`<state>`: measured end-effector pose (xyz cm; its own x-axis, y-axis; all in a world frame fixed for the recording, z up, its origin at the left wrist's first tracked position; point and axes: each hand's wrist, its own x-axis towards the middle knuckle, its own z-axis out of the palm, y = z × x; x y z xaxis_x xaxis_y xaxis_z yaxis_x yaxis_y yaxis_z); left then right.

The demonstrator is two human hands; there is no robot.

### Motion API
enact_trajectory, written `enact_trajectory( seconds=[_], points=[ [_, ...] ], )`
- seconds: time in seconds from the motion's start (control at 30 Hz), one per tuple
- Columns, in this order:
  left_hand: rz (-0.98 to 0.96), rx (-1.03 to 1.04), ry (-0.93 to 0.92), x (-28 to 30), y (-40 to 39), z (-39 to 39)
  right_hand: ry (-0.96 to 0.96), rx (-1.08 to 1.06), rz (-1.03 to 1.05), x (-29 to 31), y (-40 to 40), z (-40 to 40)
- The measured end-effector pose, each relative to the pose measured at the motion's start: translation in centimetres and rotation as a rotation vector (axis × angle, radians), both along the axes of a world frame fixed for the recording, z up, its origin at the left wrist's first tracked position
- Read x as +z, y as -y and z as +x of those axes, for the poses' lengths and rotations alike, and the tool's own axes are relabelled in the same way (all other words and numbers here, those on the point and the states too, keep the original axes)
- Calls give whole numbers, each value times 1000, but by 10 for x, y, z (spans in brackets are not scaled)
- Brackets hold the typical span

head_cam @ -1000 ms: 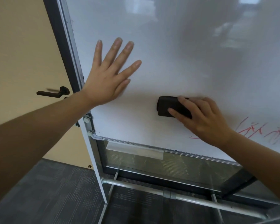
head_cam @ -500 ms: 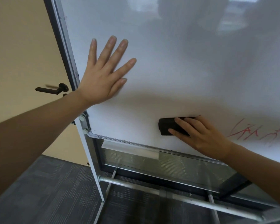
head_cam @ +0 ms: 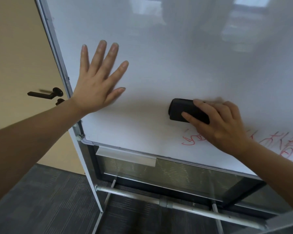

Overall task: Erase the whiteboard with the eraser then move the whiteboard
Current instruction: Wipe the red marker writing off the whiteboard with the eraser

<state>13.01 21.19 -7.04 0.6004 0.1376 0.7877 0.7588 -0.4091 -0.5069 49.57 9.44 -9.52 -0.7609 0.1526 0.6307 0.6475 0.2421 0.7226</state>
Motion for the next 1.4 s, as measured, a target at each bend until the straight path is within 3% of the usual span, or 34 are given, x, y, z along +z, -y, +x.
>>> enact_trajectory(
  seconds=[0.17,0.33,0.5,0.73,0.83,1.2,1.4],
  points=[
    [61,-62,-199,3,11,44,-31,-8,0,-22,3,3],
    [36,-1,-83,5,22,93,28,-48,-90,-69,12,19],
    [107,-85,-173,20,32,127,138,-14,-161,-90,15,34],
    [189,-147,-160,53,45,197,169,-32,-211,-95,20,43],
    [174,-86,-199,55,44,203,179,-47,-215,-83,18,43],
    [203,-44,-230,59,52,201,-80,-86,5,-24,17,35],
    [198,-42,-222,59,50,202,81,-87,-115,-62,21,50]
  ],
)
